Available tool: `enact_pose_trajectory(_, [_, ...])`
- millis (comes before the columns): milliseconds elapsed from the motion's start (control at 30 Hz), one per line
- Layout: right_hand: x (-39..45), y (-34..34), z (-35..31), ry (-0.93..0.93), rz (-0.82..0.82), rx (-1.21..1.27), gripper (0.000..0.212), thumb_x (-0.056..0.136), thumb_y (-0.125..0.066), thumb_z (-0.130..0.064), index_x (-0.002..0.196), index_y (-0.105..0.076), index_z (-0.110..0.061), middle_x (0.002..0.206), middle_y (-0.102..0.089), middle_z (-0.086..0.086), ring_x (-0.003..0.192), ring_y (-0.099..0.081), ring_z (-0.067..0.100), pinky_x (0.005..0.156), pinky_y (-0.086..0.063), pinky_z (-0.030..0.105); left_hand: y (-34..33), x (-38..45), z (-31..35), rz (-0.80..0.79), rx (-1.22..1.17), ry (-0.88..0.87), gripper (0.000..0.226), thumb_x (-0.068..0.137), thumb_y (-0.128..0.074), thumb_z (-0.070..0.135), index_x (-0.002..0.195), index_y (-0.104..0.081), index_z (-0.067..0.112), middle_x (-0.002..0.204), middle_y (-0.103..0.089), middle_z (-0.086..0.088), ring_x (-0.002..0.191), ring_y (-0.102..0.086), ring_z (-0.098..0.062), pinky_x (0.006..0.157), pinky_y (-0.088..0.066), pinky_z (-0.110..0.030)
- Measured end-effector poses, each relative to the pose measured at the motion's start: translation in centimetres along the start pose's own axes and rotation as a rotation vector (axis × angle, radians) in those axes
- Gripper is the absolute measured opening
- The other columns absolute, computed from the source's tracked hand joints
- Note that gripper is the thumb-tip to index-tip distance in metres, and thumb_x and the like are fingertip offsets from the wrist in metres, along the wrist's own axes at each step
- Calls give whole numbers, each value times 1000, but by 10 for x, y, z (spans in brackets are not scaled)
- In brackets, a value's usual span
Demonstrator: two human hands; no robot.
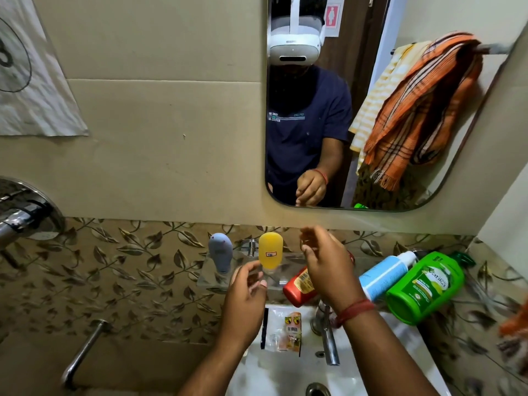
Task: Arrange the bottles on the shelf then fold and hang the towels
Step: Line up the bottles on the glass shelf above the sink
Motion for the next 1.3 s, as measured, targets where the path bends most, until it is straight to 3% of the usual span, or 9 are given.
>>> enact_pose_trajectory(200, [-49,-7,31,-116,54,-274,31,92,-58,-10,122,-56,-18,128,-49,3,96,-63,25,75,-51,33,-30,-6,9,-159,242,-119,38,103,-53,16,136,-51,34,135,-52,15,122,-51,-1,84,-40,-3])
enact_pose_trajectory(367, [-59,-21,52,-259,100,-34,29,92,-63,-14,119,-54,-12,127,-39,4,101,-60,25,86,-54,35,-50,2,16,-206,303,-91,33,100,-58,25,133,-58,26,129,-61,6,108,-60,-5,85,-50,-15])
enact_pose_trajectory(500, [-68,-27,53,-289,188,167,34,84,-67,-2,107,-50,-18,119,-35,-3,98,-59,26,88,-53,37,-58,6,15,-223,303,-54,34,99,-59,24,133,-57,23,126,-59,2,101,-64,-8,73,-49,-11])
enact_pose_trajectory(667, [-88,-39,77,-499,194,496,44,85,-70,0,113,-43,-19,126,-46,9,88,-68,14,64,-55,16,-59,-13,12,-258,396,-126,30,98,-58,29,127,-52,25,121,-47,5,102,-63,-10,85,-57,-27])
enact_pose_trajectory(767, [-92,-41,83,-561,121,584,66,85,-70,2,135,-35,-22,122,-56,5,95,-67,13,65,-52,17,-53,-26,8,-261,385,-170,37,100,-58,27,135,-46,30,125,-45,11,111,-59,-8,89,-52,-17])
enact_pose_trajectory(867, [-91,-32,73,-504,93,565,72,85,-68,4,142,-35,-26,118,-62,-3,96,-67,7,70,-54,19,-51,-33,13,-244,339,-223,42,99,-61,20,132,-43,37,124,-45,18,113,-57,-5,90,-50,-12])
enact_pose_trajectory(1033, [-72,-1,39,-257,123,305,61,84,-66,4,125,-50,-37,109,-68,-15,96,-66,-3,80,-50,10,-54,-23,36,-140,278,-348,48,96,-63,11,130,-48,42,119,-53,24,109,-58,7,87,-48,-8])
enact_pose_trajectory(1200, [-34,16,35,-156,115,100,58,75,-60,11,113,-53,-33,106,-67,-5,98,-65,12,84,-55,31,-70,8,53,-95,246,-370,45,90,-56,-5,121,-63,28,111,-64,11,101,-63,-3,82,-53,-16])
enact_pose_trajectory(1300, [-14,18,46,-186,83,61,49,78,-63,7,111,-53,-27,106,-68,0,98,-65,19,86,-55,40,-81,24,52,-92,253,-335,38,93,-59,1,122,-65,26,110,-67,9,102,-63,-5,85,-55,-23])
Point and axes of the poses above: each hand's wrist, its own x-axis towards the middle knuckle, its own y-axis out of the back of the hand, z = x × y, the point moved 8 cm from there along x, towards the middle knuckle
